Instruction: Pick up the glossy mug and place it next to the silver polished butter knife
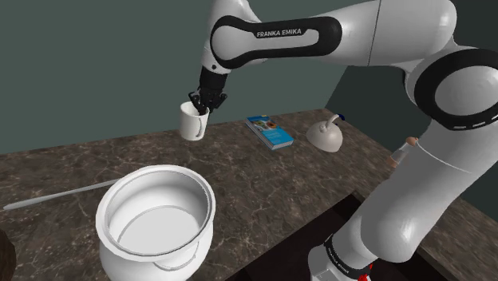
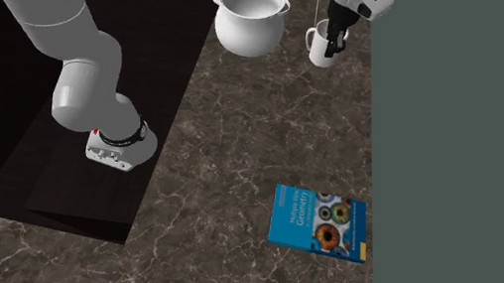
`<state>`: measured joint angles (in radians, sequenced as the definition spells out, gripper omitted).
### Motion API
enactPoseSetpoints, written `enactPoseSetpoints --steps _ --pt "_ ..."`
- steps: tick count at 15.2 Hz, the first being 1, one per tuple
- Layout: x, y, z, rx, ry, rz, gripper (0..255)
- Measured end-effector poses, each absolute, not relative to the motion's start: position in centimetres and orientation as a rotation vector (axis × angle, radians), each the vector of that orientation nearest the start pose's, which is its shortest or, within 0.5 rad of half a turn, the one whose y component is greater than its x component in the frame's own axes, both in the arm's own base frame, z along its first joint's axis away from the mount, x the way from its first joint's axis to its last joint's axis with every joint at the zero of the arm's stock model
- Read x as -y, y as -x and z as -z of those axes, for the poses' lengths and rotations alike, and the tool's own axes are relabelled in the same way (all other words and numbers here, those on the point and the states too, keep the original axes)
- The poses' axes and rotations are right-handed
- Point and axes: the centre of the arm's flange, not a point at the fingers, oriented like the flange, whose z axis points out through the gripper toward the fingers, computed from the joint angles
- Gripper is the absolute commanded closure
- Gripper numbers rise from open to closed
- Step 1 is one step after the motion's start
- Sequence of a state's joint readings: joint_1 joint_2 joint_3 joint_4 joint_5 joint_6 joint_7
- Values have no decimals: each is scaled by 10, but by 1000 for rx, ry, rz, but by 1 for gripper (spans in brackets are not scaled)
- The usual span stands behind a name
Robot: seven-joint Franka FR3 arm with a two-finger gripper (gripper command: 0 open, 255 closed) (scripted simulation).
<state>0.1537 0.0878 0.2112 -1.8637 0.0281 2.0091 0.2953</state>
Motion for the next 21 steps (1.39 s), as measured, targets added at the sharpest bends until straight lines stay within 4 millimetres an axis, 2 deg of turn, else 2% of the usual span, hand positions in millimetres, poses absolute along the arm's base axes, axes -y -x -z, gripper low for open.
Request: enactPoseSetpoints --steps 5,18,21 --pt "-267 -570 -470 88 3079 63 255" --pt "-436 -613 -439 87 3078 64 255" --pt "-463 -623 -434 87 3078 64 255"
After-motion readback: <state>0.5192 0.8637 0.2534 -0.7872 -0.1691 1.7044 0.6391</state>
